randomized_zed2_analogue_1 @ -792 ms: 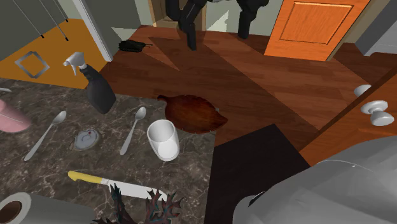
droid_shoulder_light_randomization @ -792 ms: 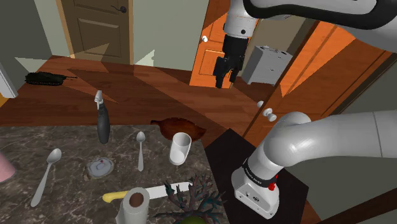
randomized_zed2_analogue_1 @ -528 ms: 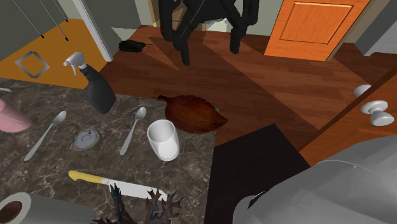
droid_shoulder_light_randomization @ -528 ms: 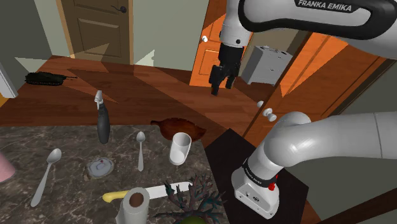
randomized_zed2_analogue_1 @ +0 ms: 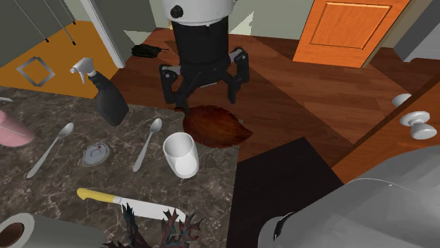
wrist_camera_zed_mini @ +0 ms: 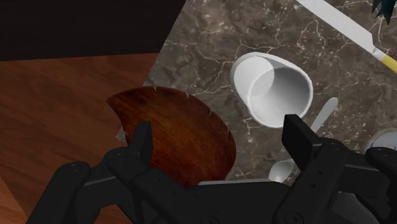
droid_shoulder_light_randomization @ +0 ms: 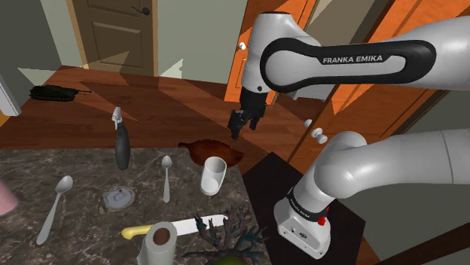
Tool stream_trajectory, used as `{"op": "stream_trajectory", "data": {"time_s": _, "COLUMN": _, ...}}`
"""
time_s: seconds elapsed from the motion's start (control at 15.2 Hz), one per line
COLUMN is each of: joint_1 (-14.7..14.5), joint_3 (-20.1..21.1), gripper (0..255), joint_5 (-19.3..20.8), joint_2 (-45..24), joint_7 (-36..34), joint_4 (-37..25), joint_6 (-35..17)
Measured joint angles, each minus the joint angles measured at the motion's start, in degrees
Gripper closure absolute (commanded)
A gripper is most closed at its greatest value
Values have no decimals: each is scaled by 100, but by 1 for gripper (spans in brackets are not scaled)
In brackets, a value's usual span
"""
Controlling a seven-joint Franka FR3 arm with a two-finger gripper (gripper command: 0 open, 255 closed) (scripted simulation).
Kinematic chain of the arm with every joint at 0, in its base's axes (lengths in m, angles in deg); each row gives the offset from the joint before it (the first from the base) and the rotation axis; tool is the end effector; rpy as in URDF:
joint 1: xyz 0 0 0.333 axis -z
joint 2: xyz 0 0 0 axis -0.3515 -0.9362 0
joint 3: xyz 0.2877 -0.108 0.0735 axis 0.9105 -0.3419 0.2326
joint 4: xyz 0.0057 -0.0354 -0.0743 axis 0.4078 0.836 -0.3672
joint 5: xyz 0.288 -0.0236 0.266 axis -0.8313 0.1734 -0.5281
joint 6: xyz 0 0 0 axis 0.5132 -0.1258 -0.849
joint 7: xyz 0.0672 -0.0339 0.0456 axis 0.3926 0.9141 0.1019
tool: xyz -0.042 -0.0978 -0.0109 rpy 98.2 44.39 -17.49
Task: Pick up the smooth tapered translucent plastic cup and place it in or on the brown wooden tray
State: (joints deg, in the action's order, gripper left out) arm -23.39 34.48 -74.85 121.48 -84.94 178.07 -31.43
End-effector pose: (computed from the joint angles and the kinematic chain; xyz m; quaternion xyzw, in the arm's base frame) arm 0.2906 0.0859 0.4219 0.9991 -0.0089 -0.0413 0.0060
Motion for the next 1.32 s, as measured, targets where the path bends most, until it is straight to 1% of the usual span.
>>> {"op": "stream_trajectory", "data": {"time_s": 0.2, "joint_1": -164, "joint_3": 336, "gripper": 0, "joint_5": -230, "joint_2": -207, "joint_7": -255, "joint_4": 411, "joint_6": -769}}
{"op": "stream_trajectory", "data": {"time_s": 0.4, "joint_1": -196, "joint_3": 636, "gripper": 0, "joint_5": -354, "joint_2": -773, "joint_7": -436, "joint_4": 628, "joint_6": -1688}}
{"op": "stream_trajectory", "data": {"time_s": 0.53, "joint_1": -294, "joint_3": 926, "gripper": 0, "joint_5": -486, "joint_2": -1140, "joint_7": -678, "joint_4": 766, "joint_6": -2294}}
{"op": "stream_trajectory", "data": {"time_s": 0.59, "joint_1": -282, "joint_3": 978, "gripper": 0, "joint_5": -490, "joint_2": -1270, "joint_7": -708, "joint_4": 799, "joint_6": -2487}}
{"op": "stream_trajectory", "data": {"time_s": 1.06, "joint_1": -176, "joint_3": 1163, "gripper": 0, "joint_5": -482, "joint_2": -2005, "joint_7": -762, "joint_4": 1003, "joint_6": -3452}}
{"op": "stream_trajectory", "data": {"time_s": 1.19, "joint_1": -160, "joint_3": 1189, "gripper": 0, "joint_5": -476, "joint_2": -2110, "joint_7": -774, "joint_4": 1022, "joint_6": -3579}}
{"op": "stream_trajectory", "data": {"time_s": 1.32, "joint_1": -159, "joint_3": 1193, "gripper": 0, "joint_5": -476, "joint_2": -2126, "joint_7": -777, "joint_4": 1026, "joint_6": -3602}}
